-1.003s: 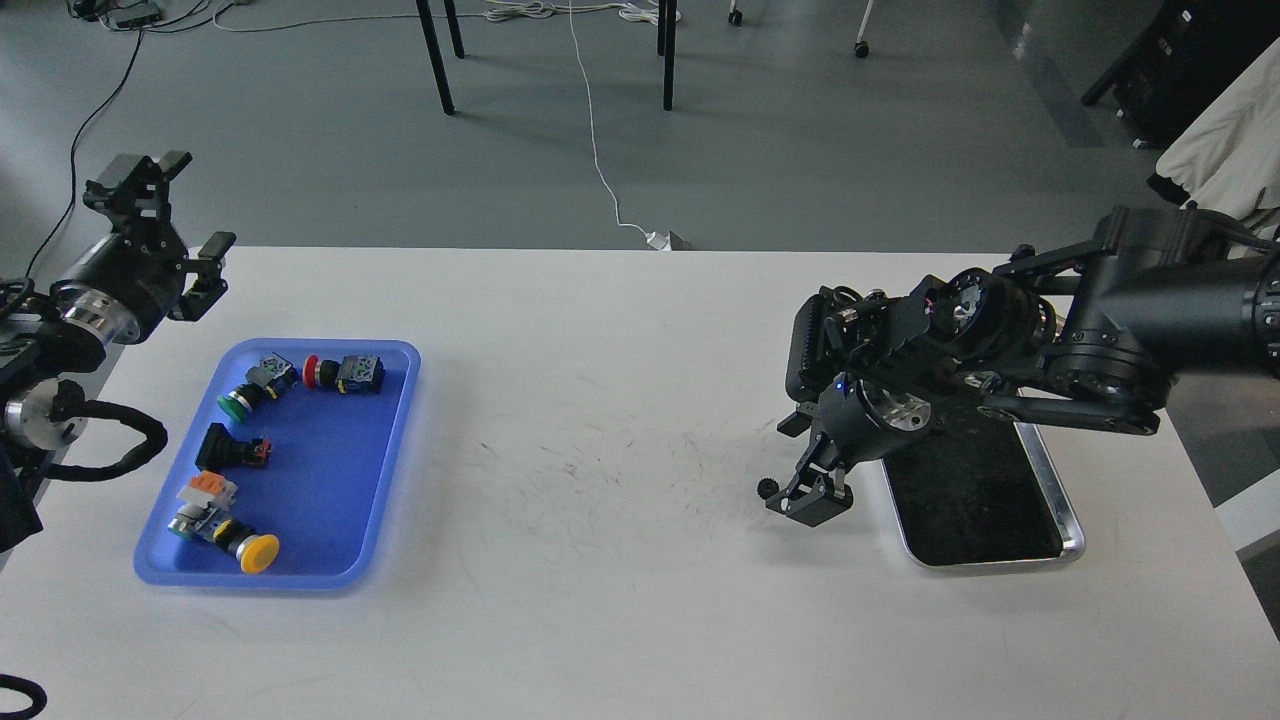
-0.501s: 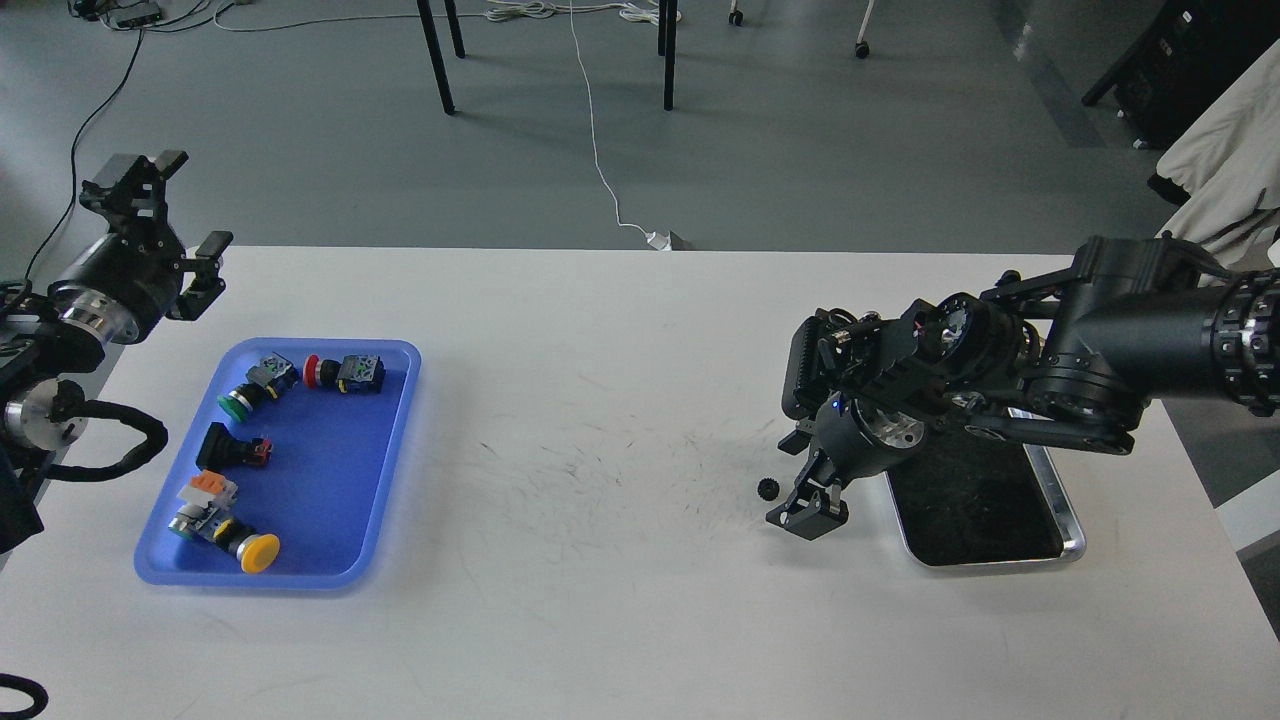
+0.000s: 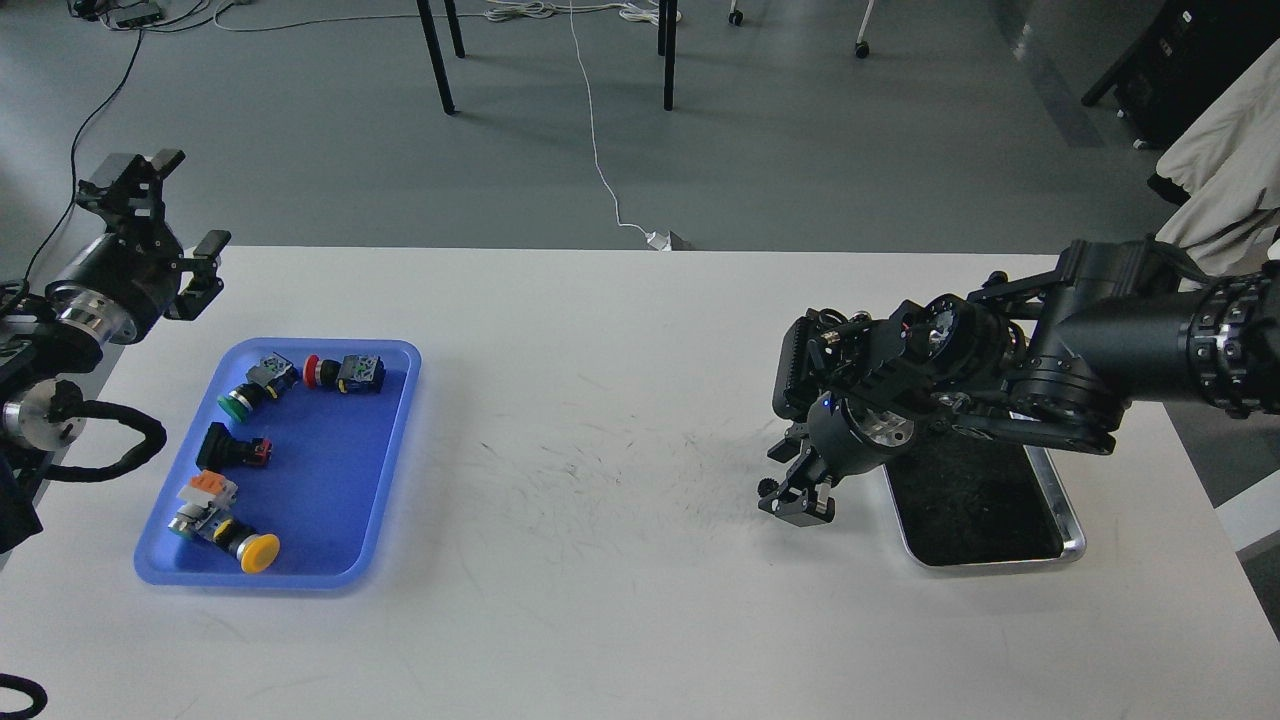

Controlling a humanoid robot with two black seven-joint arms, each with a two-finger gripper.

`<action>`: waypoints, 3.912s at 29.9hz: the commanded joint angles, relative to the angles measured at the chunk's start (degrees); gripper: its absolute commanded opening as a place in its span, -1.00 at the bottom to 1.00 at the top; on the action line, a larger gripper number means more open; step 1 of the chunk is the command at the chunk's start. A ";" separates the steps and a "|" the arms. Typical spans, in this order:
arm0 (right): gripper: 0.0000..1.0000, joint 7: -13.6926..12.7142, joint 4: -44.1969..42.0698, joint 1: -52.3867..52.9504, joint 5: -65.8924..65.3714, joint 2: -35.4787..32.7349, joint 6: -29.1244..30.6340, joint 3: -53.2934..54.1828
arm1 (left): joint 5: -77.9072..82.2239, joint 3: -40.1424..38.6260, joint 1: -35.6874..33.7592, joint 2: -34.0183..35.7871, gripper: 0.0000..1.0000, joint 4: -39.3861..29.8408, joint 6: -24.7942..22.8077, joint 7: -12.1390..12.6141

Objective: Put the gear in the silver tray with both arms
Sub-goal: 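Lower the right gripper over the black gear and close on it, then carry the gear over the silver tray and lower it in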

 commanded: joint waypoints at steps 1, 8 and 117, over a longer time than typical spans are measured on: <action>0.17 -0.01 -0.25 -0.24 0.00 0.32 -0.06 -0.01 | 0.02 0.09 0.00 0.06 0.98 0.00 0.00 0.00; 0.16 -0.01 -0.86 -0.86 0.00 1.11 -0.06 -0.01 | 0.02 0.09 0.09 0.06 0.98 0.00 0.00 0.00; -0.16 -0.01 4.06 -2.18 -3.96 -22.88 1.96 -0.27 | 0.11 0.53 1.23 -2.57 0.98 1.50 0.00 0.00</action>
